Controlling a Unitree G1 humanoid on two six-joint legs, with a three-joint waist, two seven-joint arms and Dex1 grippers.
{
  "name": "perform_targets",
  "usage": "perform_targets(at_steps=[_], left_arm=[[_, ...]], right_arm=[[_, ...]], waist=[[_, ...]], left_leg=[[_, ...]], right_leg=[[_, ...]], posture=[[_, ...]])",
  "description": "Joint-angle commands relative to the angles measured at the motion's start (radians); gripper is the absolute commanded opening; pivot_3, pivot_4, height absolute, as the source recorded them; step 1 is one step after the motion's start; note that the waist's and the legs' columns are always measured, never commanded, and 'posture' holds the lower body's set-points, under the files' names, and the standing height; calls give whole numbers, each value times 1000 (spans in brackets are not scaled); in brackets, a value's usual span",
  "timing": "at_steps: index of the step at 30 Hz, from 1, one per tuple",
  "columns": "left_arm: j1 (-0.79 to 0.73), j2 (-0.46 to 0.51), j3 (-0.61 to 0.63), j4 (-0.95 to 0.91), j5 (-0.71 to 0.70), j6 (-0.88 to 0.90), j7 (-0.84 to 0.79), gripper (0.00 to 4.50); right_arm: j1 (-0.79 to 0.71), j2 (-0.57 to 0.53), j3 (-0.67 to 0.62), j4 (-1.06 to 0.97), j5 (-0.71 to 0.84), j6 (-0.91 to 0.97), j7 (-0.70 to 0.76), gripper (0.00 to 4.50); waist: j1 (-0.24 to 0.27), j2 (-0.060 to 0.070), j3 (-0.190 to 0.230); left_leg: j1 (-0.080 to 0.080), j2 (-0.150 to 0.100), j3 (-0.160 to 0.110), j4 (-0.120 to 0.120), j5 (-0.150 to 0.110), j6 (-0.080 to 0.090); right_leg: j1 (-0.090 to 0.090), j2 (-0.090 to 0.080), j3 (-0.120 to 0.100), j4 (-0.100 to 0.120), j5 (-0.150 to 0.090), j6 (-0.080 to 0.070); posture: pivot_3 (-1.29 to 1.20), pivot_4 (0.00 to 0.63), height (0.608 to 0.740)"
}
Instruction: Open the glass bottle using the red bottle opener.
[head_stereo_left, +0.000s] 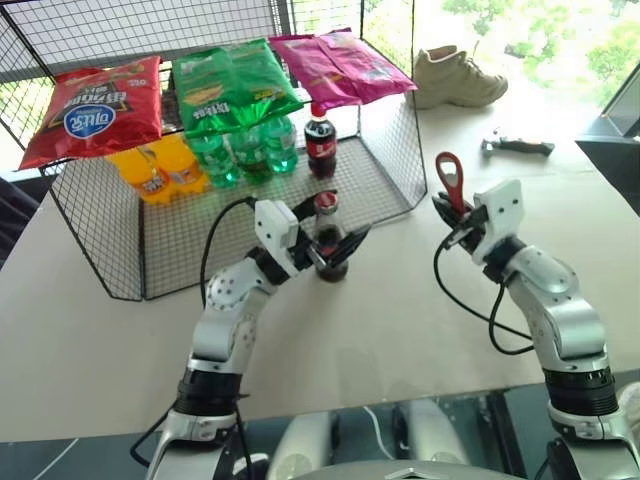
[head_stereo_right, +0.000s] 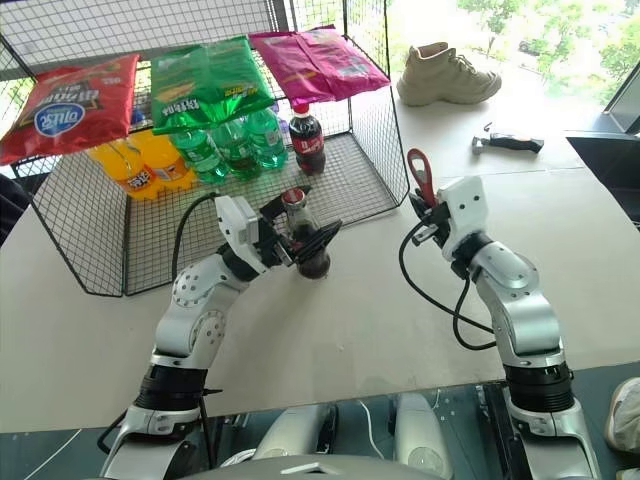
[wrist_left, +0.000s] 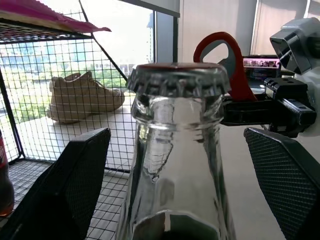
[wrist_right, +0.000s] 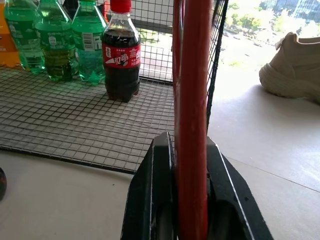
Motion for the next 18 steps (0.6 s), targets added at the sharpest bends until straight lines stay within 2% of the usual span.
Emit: perform_targets(at_steps=[1, 8, 11, 15, 16, 18], left_arm=[[-13, 3, 13, -40, -21, 1, 2, 4411], [-13, 4, 9, -23, -17, -4, -10, 4411], [-14, 4, 9, -16, -15, -5, -13, 3730], [-9, 5, 5, -13, -8, -7, -16, 1893], [-7, 6, 4, -12, -7, -8, -16, 1633], [-3, 7, 3, -11, -5, -9, -17, 1556]], right_arm=[[-21, 3, -1, -21, 1, -22, 2, 0], [-16, 3, -5, -28, -1, -21, -1, 0], [-17, 3, -5, -30, -1, -18, -2, 0], [-21, 4, -4, -30, -1, -17, -2, 0], [-22, 4, -3, -29, -1, -17, -2, 0], [-27, 4, 4, -28, -3, -18, 2, 0]], waist=[[0, 0, 0], [0, 0, 0], [0, 0, 0], [1, 1, 0], [1, 1, -1], [0, 1, -1]], left_leg=[[0, 0, 0, 0, 0, 0], [0, 0, 0, 0, 0, 0], [0, 0, 0, 0, 0, 0], [0, 0, 0, 0, 0, 0], [1, 0, 0, 0, 0, 0], [3, 0, 0, 0, 0, 0]], right_leg=[[0, 0, 0, 0, 0, 0], [0, 0, 0, 0, 0, 0], [0, 0, 0, 0, 0, 0], [0, 0, 0, 0, 0, 0], [2, 0, 0, 0, 0, 0], [4, 0, -1, -1, 0, 0]], posture=[[0, 150, 740], [0, 150, 740], [0, 150, 740], [0, 150, 740], [0, 150, 740], [0, 150, 740]])
